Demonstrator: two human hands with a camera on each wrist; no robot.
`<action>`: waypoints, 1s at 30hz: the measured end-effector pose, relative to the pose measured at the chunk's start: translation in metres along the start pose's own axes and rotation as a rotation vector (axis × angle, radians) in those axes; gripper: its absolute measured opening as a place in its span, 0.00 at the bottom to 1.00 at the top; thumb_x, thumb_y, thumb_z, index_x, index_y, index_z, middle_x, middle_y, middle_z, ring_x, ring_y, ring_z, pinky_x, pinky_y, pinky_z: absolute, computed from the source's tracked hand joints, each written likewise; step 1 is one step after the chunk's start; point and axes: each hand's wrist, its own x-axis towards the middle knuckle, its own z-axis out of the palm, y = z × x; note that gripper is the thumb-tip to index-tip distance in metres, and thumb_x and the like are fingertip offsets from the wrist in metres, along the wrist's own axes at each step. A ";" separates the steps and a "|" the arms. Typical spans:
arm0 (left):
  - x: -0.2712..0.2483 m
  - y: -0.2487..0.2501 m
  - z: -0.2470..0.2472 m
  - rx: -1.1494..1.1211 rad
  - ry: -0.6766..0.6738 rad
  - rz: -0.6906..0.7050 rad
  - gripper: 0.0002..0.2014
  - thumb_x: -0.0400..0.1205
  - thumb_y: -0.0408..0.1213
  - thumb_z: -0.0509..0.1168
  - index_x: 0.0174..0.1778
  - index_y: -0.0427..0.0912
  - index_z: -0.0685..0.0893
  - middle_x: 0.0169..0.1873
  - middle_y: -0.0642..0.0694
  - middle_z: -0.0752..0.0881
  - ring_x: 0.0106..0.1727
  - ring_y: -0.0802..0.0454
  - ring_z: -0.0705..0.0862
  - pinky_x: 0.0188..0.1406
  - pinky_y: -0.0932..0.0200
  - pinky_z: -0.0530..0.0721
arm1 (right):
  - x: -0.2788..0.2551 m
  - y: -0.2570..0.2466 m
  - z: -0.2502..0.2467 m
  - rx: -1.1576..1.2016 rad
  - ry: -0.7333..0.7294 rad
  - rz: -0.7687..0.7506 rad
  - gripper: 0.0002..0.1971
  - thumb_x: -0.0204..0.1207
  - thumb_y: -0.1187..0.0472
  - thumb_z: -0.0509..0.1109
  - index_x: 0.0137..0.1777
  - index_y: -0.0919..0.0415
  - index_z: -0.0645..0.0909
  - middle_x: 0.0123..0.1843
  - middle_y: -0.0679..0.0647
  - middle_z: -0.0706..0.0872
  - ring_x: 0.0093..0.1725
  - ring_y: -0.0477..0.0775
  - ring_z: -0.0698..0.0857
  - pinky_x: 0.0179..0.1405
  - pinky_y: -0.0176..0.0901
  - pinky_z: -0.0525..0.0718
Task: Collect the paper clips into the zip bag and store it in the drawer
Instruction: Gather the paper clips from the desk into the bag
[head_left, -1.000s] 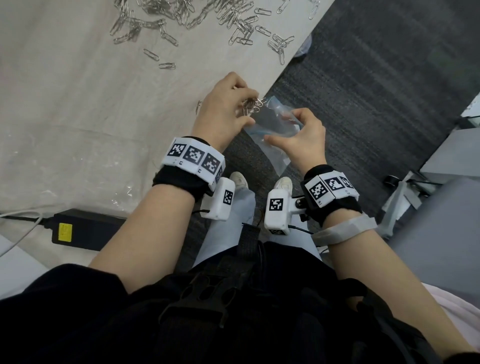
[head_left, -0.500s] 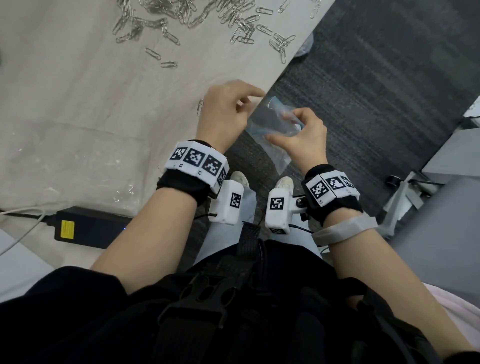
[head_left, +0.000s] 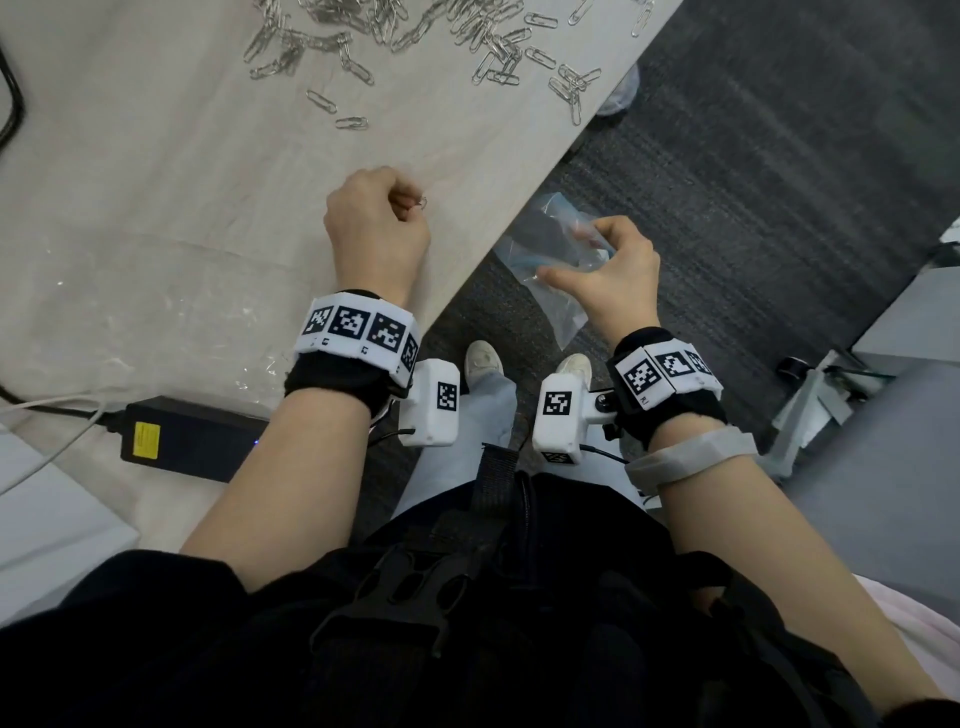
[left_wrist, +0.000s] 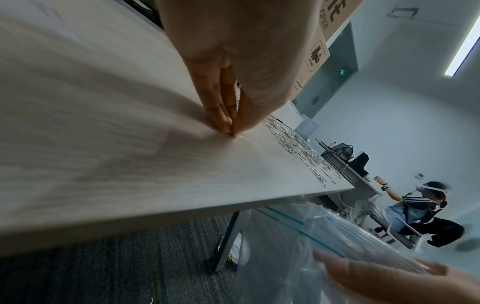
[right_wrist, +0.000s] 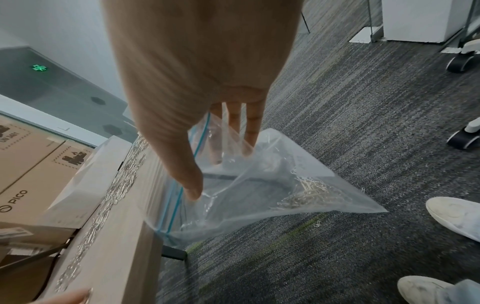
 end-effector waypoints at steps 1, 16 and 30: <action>0.000 0.002 0.002 -0.014 -0.014 0.014 0.10 0.71 0.30 0.64 0.42 0.41 0.89 0.40 0.46 0.90 0.42 0.53 0.86 0.50 0.61 0.84 | 0.000 0.000 0.000 -0.001 -0.001 0.000 0.25 0.60 0.57 0.85 0.55 0.59 0.80 0.57 0.52 0.87 0.59 0.49 0.84 0.57 0.38 0.79; -0.009 0.045 0.039 -0.259 -0.414 0.268 0.08 0.72 0.24 0.69 0.44 0.39 0.88 0.38 0.48 0.88 0.40 0.58 0.86 0.43 0.73 0.82 | 0.000 0.001 -0.004 -0.028 0.004 -0.040 0.22 0.60 0.58 0.84 0.53 0.59 0.81 0.50 0.44 0.84 0.52 0.45 0.83 0.49 0.36 0.80; 0.063 0.000 -0.009 0.030 0.231 0.010 0.22 0.75 0.40 0.61 0.67 0.45 0.78 0.73 0.42 0.70 0.77 0.42 0.64 0.71 0.58 0.69 | 0.017 -0.003 -0.004 0.016 0.010 0.045 0.24 0.60 0.60 0.85 0.55 0.59 0.80 0.56 0.49 0.86 0.60 0.47 0.82 0.55 0.36 0.77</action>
